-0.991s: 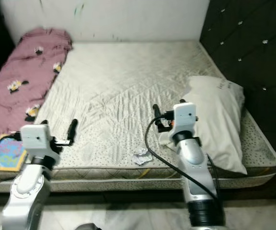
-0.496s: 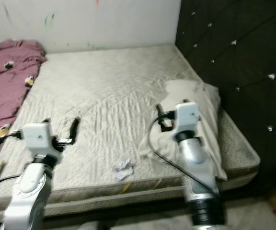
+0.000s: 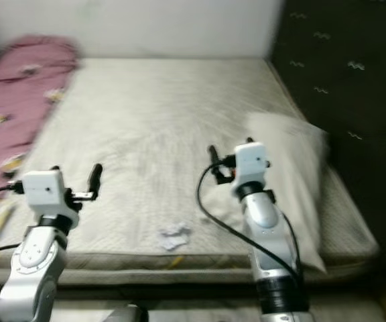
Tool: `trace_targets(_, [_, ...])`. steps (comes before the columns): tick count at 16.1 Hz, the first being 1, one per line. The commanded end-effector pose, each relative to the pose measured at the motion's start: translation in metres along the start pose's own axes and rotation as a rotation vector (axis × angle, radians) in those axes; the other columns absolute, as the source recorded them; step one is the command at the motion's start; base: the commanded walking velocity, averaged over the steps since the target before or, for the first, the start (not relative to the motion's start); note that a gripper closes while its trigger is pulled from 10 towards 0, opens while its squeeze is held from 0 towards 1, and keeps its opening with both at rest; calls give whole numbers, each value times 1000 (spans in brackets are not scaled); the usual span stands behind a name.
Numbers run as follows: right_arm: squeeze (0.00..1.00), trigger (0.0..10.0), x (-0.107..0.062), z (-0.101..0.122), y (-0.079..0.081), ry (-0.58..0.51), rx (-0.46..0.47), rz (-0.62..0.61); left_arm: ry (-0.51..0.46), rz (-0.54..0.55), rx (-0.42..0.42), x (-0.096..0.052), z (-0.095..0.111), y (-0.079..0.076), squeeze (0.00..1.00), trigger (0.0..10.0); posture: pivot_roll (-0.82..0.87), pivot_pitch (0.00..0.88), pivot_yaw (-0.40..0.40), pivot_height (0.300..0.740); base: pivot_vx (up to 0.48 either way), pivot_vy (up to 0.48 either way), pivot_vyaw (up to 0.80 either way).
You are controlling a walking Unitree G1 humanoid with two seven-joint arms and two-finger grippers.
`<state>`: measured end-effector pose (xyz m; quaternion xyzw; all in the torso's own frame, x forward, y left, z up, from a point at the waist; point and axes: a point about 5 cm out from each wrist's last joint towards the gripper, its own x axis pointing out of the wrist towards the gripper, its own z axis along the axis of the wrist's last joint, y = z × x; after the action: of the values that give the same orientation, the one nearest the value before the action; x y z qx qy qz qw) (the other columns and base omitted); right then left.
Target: Clean up the room
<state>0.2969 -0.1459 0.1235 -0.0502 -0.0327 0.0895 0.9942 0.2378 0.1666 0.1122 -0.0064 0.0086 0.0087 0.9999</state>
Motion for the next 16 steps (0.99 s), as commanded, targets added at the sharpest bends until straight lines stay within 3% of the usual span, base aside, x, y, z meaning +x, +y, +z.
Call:
trace_targets(1, [0,10000,0,0,-6,-2,11,-33,1,-18,-7,1,2,-3,0,10000,10,0,-3,740,0,480,0])
trace_targets(6, [0,10000,1,0,-7,-4,24,-50,-2,-7,-9,1,2,-2,0,10000,10,0,3,740,0,480,0])
trace_targets(9, [0,10000,3,1,-9,2,33,-64,-21,-7,0,2,4,-3,0,10000,8,0,6,740,0,480,-698])
trace_targets(11, [0,10000,5,3,-10,-8,22,-65,-34,5,25,4,6,-2,0,10000,10,5,2,740,0,0,-272])
trace_targets(14, [0,10000,5,4,-11,-11,15,-70,-14,22,-33,4,7,-2,0,10000,8,9,2,740,0,0,0])
trace_targets(16, [0,10000,2,2,-12,-3,13,-77,23,-13,-132,0,4,-5,0,10000,4,11,2,740,0,0,0])
